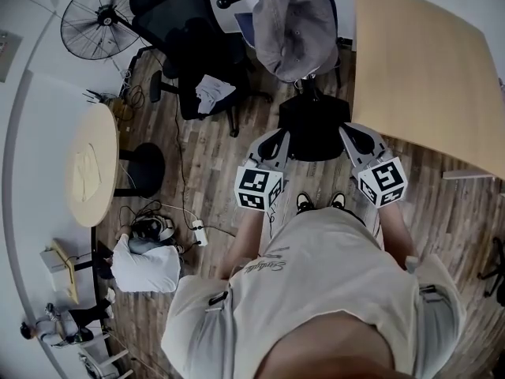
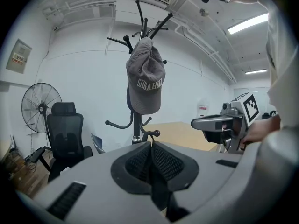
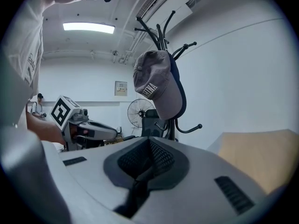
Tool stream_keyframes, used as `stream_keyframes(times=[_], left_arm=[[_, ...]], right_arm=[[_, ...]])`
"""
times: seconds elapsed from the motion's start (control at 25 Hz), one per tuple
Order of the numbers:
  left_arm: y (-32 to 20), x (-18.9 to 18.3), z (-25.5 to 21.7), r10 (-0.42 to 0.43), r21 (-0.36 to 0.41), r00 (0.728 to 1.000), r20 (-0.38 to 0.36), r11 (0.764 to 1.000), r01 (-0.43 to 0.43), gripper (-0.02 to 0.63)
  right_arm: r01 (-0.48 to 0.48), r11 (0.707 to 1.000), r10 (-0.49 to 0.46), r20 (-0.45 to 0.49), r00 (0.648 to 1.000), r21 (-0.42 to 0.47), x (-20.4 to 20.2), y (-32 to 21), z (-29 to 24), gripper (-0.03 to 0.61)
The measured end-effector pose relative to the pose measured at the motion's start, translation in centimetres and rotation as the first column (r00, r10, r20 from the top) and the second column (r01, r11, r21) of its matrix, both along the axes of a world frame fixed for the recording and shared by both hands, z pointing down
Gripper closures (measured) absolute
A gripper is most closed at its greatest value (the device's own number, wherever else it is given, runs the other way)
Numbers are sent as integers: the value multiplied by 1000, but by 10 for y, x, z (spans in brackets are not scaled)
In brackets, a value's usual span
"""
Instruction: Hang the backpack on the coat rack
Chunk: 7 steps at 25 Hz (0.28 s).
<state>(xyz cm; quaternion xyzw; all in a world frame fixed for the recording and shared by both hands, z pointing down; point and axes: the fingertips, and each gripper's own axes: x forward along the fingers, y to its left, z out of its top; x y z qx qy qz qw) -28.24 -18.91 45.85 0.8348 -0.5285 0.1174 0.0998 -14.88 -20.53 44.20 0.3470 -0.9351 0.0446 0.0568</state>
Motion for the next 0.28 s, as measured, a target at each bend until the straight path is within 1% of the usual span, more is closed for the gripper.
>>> stream_keyframes(times=[0.28], left_arm=[[-7,-7,-1,-3,5,1000,-9,1000,3,586]], right_arm=[[-7,1000,7,-14,1000,-3,-3,-6,0,584]])
